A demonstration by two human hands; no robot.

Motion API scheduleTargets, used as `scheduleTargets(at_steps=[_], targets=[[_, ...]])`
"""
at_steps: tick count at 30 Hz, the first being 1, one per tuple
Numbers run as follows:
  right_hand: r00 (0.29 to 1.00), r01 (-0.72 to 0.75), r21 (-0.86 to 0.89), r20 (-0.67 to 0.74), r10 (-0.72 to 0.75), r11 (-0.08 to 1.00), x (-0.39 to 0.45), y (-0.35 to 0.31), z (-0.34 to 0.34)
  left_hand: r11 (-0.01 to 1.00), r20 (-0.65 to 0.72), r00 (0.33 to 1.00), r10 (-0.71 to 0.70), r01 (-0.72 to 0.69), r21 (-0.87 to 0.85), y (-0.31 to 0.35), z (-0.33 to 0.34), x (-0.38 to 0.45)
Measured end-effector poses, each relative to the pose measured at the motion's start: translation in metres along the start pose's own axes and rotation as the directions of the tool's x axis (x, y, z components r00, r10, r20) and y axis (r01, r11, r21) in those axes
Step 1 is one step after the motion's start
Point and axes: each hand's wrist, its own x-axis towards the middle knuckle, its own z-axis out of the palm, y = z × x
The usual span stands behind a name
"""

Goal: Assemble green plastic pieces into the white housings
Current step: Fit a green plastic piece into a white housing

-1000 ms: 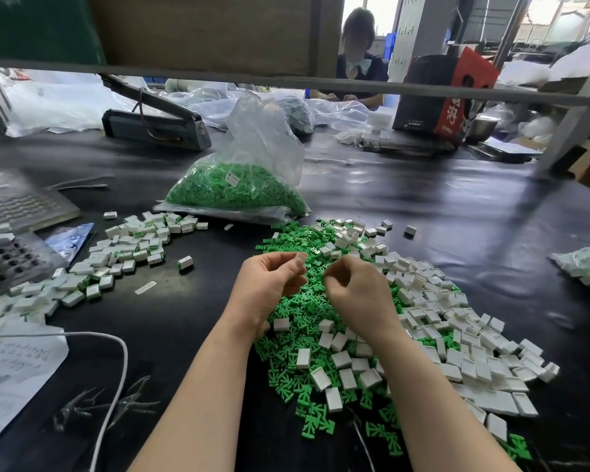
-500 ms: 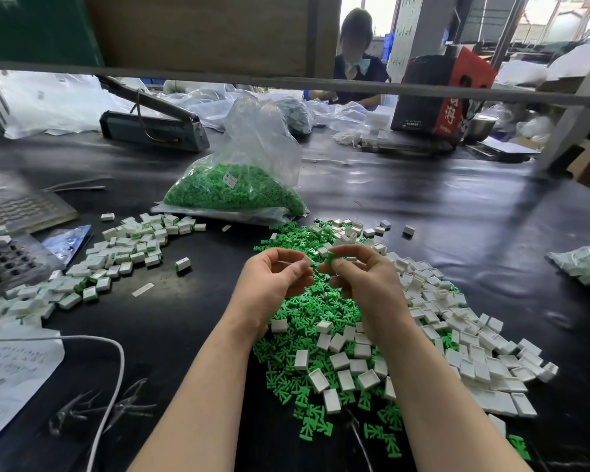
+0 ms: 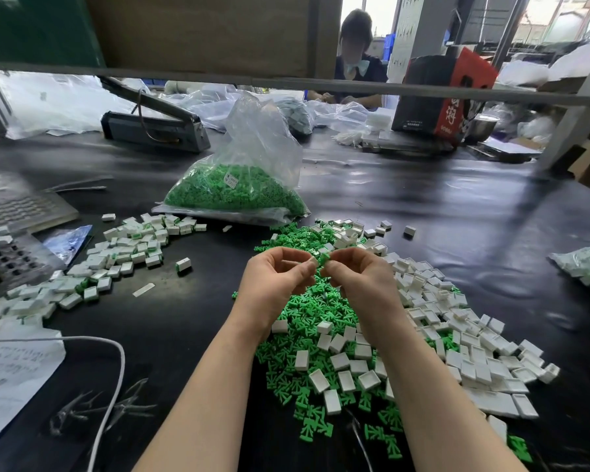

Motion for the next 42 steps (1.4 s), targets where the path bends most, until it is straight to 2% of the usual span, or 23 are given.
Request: scheduleTargets(at_steps=[7, 12, 19, 34, 42], targets=[[0.995, 0.093, -0.099, 0.04, -0.09, 0.991, -0.0024, -0.0018, 0.0042, 0.995, -0.057, 0.998, 0.025, -0.02, 0.094, -0.0026, 0.0021, 0.001], [0.993, 0.114, -0.2, -0.014, -0.12, 0.973, -0.0008, 0.0014, 0.0032, 0.997, -0.039, 0.999, 0.008, -0.005, 0.072, -0.0008, 0.0033, -0.0012], [0.996, -0.005, 0.048, -0.089, 0.009, 0.999, 0.0004, 0.0008, -0.0007, 0.992, 0.012, 0.998, -0.06, 0.061, -0.108, 0.0053, 0.0035, -0.0053], [0.998, 0.016, 0.051, -0.063, -0.013, 0.999, 0.0005, -0.0002, -0.0005, 0.995, 0.014, 0.998, -0.056, 0.057, -0.085, 0.0053, 0.001, -0.0062], [0.994, -0.099, 0.182, -0.026, 0.105, 0.978, 0.0001, -0.0008, -0.0024, 0.992, 0.018, 0.998, -0.053, 0.055, -0.11, 0.0065, 0.0, -0.0059]])
